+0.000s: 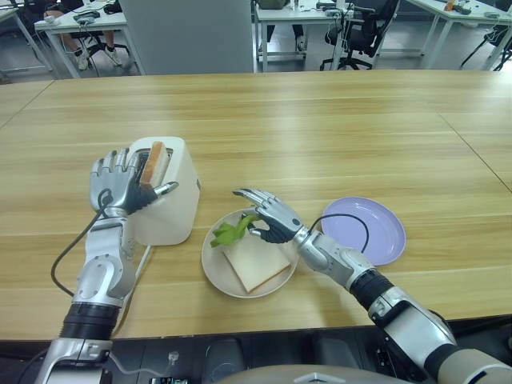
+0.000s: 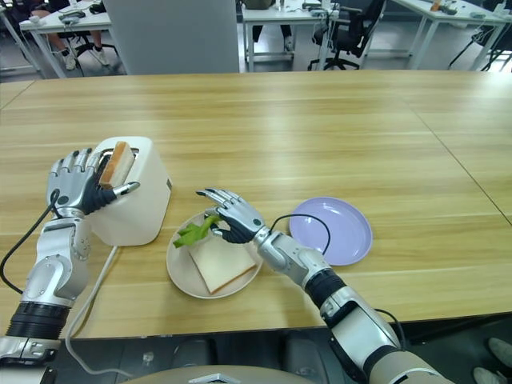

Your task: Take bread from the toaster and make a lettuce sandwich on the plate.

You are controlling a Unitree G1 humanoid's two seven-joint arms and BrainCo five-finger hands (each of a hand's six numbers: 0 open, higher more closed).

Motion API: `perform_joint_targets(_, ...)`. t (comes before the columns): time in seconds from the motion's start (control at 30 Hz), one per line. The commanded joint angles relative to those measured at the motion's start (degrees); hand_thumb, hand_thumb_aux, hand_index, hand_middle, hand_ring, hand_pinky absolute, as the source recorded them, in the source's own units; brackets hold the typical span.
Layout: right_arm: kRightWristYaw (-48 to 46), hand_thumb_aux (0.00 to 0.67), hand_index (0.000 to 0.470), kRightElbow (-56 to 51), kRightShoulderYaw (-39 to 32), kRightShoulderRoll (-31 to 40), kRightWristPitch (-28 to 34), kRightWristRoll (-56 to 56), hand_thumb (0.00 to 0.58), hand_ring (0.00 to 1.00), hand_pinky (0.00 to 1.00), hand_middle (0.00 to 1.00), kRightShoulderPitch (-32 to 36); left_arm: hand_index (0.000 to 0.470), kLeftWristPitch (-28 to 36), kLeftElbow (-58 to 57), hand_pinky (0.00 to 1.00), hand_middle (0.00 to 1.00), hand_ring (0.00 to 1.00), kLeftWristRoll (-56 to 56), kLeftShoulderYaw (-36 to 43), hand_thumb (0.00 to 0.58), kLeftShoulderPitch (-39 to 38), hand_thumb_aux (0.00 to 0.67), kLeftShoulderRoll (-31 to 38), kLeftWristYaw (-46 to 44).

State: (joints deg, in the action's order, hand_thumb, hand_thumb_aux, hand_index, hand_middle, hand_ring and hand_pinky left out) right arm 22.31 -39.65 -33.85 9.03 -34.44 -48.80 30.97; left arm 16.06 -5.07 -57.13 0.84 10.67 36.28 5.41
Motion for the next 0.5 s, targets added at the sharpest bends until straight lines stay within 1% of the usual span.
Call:
perform_joint_targets(0.03, -2.3, 0.67, 0.46, -1.3, -1.2, 0.2, -1.8, 1.5, 0.58, 0.0, 0.0, 0.0, -1.3, 0.0, -0.3, -2.5, 0.0, 0.0, 0.0, 1.5, 2.3, 0.0, 1.3, 0.0, -0.7, -1.0)
perform_joint_targets(0.13, -5.4, 0.67, 0.46, -0.8, -2.1, 0.9, -2.6, 2.3, 0.58, 0.0, 0.0, 0.0, -3.2, 0.0, -0.4, -2.6, 0.0, 0.0, 0.0, 2.5, 2.7, 0.0, 1.8, 0.0, -0.7, -0.8)
perform_joint_targets(0.17, -7.0, 0.67, 0.46, -0.1, -2.3, 1.5, -2.9, 2.7, 0.58, 0.0, 0.0, 0.0, -4.2, 0.112, -0.6, -2.7, 0.0, 0.0, 0.0, 2.7, 2.8, 0.248, 2.0, 0.163, -0.7, -0.7)
perform_joint_targets(0.2, -8.8, 0.67, 0.46, 1.0, -2.5, 2.3, -3.2, 3.5, 0.58, 0.0, 0.0, 0.0, -5.4, 0.112, -0.9, -2.8, 0.0, 0.0, 0.0, 3.4, 2.6, 0.248, 2.3, 0.163, -0.7, -0.5)
perform_joint_targets(0.23, -10.3, 0.67, 0.46, 2.5, -2.4, 3.0, -3.4, 4.2, 0.58, 0.0, 0.0, 0.0, -6.5, 0.312, -1.2, -2.6, 0.0, 0.0, 0.0, 3.8, 2.5, 0.52, 2.6, 0.455, -0.7, -0.4)
perform_joint_targets(0.27, -11.9, 0.67, 0.46, 4.1, -2.2, 3.7, -3.5, 5.2, 0.58, 0.0, 0.0, 0.0, -7.5, 0.46, -1.6, -2.5, 0.0, 0.0, 0.0, 4.4, 2.3, 0.58, 2.8, 0.67, -0.7, -0.1)
perform_joint_targets(0.33, -15.4, 0.67, 0.46, 7.5, -1.5, 5.3, -3.6, 7.4, 0.58, 0.0, 0.0, 0.0, -9.5, 0.46, -2.7, -2.2, 0.0, 0.0, 0.0, 6.1, 1.8, 0.58, 3.2, 0.67, -0.7, 0.3)
perform_joint_targets(0.37, -17.1, 0.67, 0.46, 9.5, -1.3, 6.1, -3.4, 8.3, 0.58, 0.0, 0.0, 0.0, -10.6, 0.46, -3.3, -2.2, 0.2, 0.2, 0.2, 6.9, 1.5, 0.58, 3.5, 0.67, -0.8, 0.8)
perform_joint_targets(0.4, -18.6, 0.67, 0.46, 11.2, -1.1, 6.8, -3.2, 9.1, 0.58, 0.0, 0.0, 0.0, -11.5, 0.46, -3.9, -2.2, 0.65, 0.65, 0.65, 7.8, 1.3, 0.58, 3.7, 0.67, -0.8, 1.1)
perform_joint_targets(0.43, -20.0, 0.67, 0.46, 12.7, -0.9, 7.3, -2.8, 9.7, 0.58, 0.0, 0.0, 0.0, -12.3, 0.46, -4.4, -2.4, 0.65, 0.65, 0.65, 8.4, 1.2, 0.58, 3.9, 0.67, -0.8, 1.2)
perform_joint_targets(0.47, -21.4, 0.67, 0.46, 14.2, -0.9, 8.0, -2.4, 10.1, 0.58, 0.0, 0.0, 0.0, -13.1, 0.46, -4.9, -2.6, 1.0, 1.0, 1.0, 9.0, 1.1, 0.58, 4.1, 0.67, -0.8, 1.5)
perform_joint_targets(0.5, -22.5, 0.67, 0.46, 15.5, -0.8, 8.4, -1.8, 10.3, 0.58, 0.0, 0.0, 0.0, -13.7, 0.46, -5.3, -2.9, 1.0, 1.0, 1.0, 9.7, 1.0, 0.58, 4.3, 0.67, -0.8, 1.7)
